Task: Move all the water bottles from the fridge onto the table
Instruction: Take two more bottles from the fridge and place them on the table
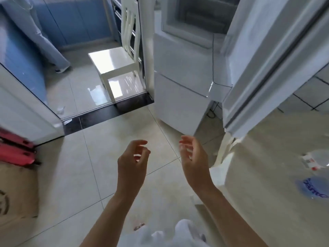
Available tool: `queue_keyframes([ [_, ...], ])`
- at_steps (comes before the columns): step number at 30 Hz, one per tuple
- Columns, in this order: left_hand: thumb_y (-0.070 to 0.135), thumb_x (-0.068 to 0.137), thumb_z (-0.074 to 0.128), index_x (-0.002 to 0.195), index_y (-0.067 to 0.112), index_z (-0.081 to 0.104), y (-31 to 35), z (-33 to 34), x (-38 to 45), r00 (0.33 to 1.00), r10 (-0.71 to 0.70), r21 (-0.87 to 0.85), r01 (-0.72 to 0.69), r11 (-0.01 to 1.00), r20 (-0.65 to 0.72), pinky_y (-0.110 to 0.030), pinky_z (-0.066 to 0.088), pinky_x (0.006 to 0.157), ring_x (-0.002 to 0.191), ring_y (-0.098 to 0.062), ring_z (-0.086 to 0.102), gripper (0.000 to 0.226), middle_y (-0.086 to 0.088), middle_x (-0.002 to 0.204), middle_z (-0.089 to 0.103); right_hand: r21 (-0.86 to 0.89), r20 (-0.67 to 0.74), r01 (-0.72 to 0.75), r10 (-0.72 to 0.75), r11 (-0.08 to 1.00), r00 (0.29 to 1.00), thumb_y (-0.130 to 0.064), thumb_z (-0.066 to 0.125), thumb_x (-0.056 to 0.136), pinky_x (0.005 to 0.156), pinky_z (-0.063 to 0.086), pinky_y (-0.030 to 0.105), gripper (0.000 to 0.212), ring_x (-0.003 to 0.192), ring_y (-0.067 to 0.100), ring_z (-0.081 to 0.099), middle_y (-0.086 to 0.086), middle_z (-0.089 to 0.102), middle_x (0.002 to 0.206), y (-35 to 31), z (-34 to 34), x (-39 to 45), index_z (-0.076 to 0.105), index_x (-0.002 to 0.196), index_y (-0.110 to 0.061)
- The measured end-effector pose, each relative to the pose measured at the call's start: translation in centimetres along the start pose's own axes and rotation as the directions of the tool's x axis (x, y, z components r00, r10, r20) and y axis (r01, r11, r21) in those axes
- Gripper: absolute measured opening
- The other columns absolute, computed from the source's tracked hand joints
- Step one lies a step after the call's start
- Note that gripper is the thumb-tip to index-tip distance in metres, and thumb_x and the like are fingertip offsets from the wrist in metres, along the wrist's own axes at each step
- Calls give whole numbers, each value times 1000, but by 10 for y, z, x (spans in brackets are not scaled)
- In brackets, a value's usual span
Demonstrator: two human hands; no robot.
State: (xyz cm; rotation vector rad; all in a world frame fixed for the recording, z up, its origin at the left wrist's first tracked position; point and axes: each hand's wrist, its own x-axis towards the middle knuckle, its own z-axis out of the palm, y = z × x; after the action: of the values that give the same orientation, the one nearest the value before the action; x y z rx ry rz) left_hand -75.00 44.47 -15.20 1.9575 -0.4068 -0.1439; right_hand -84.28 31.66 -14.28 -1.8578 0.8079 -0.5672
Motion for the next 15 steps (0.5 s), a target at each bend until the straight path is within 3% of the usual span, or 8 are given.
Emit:
queue_keyframes([
  [7,10,91,58,101,17,65,-38,-79,96,1000,-21,-1,21,1000,5,-11,49,65,77,-10,68,15,2,80,71,-11,-6,-1,1,1000,1000,-33,45,90,85,44,9,31,98,-7,56,-16,62,101,-46,89,43,56,114,-19],
  [10,10,92,57,101,18,64,-44,-84,136,1000,3,-3,-3,1000,12,-18,52,69,78,-11,68,14,2,80,70,-32,-22,-9,8,999,1000,-30,47,93,83,42,6,25,98,-7,55,-16,61,100,-53,106,66,56,114,-20],
  [15,9,93,57,103,13,64,-45,-64,203,997,60,-24,-59,998,53,-12,53,67,76,-10,68,13,-3,83,70,-59,-100,-8,2,998,995,-22,51,97,77,40,0,19,95,-10,55,-14,61,99,-57,116,121,55,115,-18],
])
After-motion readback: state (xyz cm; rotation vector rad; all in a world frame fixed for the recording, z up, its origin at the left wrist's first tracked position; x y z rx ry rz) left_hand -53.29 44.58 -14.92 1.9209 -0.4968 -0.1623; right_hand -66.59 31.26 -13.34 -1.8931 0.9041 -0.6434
